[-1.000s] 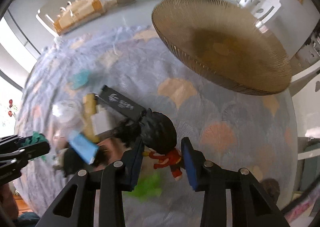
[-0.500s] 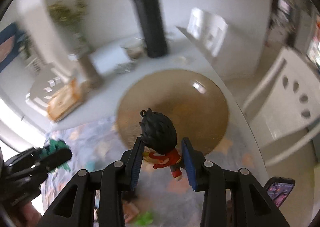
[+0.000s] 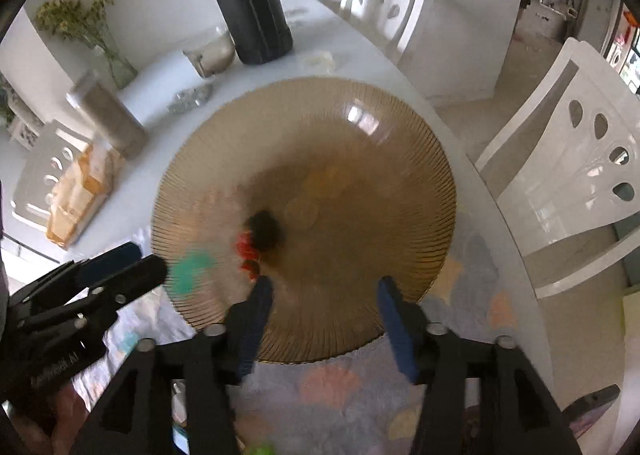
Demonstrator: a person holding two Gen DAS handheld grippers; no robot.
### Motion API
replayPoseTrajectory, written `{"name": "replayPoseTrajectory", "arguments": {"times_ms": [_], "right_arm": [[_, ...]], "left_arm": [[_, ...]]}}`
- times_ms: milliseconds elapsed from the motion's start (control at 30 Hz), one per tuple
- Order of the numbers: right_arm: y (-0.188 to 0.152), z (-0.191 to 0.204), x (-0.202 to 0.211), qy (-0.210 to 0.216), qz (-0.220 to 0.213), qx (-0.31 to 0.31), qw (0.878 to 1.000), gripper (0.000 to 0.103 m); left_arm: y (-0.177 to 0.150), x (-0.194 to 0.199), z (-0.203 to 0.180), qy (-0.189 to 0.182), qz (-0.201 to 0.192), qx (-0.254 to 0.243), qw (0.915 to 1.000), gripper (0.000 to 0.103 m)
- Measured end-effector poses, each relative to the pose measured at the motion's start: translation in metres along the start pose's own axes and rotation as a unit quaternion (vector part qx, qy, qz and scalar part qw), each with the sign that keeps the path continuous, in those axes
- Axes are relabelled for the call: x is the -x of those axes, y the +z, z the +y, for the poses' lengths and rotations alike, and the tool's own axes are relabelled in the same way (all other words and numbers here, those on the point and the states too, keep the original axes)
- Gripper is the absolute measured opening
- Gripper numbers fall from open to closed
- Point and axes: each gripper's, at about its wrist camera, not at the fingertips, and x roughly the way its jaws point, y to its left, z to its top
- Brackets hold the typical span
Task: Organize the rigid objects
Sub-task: 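Carry both figures over the brown glass bowl and open both tools, then grasp the light-blue translucent figure with the left tool while the right grasps the lime-green figure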
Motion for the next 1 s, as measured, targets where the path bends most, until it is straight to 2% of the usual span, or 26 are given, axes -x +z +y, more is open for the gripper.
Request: {"name": "replayPoseTrajectory", "arguments": {"times_ms": [33,67,267,467,600,800,933,1000], "right_arm": [[-0.005,0.002,0.005,-0.001,-0.004,0.004,1.0,0.064],[-0.011,0.003,0.009,-0.001,-0.002,0.008,1.0,0.064],[-0.062,0.027,0.016,0.015,0.025,0.037,0.999,0.064],[-0.114,0.05,0.013,0.038,0.067,0.056,0.995,0.064],[-0.139,0.057,0.013,0.046,0.084,0.052,0.994,0.064],[-0.177,0.048,-0.002,0.036,0.127,0.015,0.991,0.064],[-0.177,0.041,-0.009,0.028,0.137,0.001,0.99,0.064],[-0.175,0.043,-0.012,0.018,0.136,0.014,0.99,0.064]], "left_arm": [[-0.002,0.008,0.009,-0.003,-0.008,0.011,0.9999,0.071],[-0.007,0.019,0.02,-0.005,-0.021,0.023,0.9995,0.078],[-0.044,0.074,0.083,0.016,-0.054,0.101,0.9933,0.078],[-0.091,0.097,0.131,0.031,-0.05,0.168,0.9841,0.078],[-0.115,0.093,0.134,0.03,-0.03,0.164,0.9855,0.078],[-0.128,0.064,0.121,0.011,0.015,0.132,0.991,0.078],[-0.128,0.044,0.111,0.009,0.04,0.103,0.9938,0.078],[-0.125,0.033,0.108,0.017,0.049,0.086,0.9949,0.078]]}}
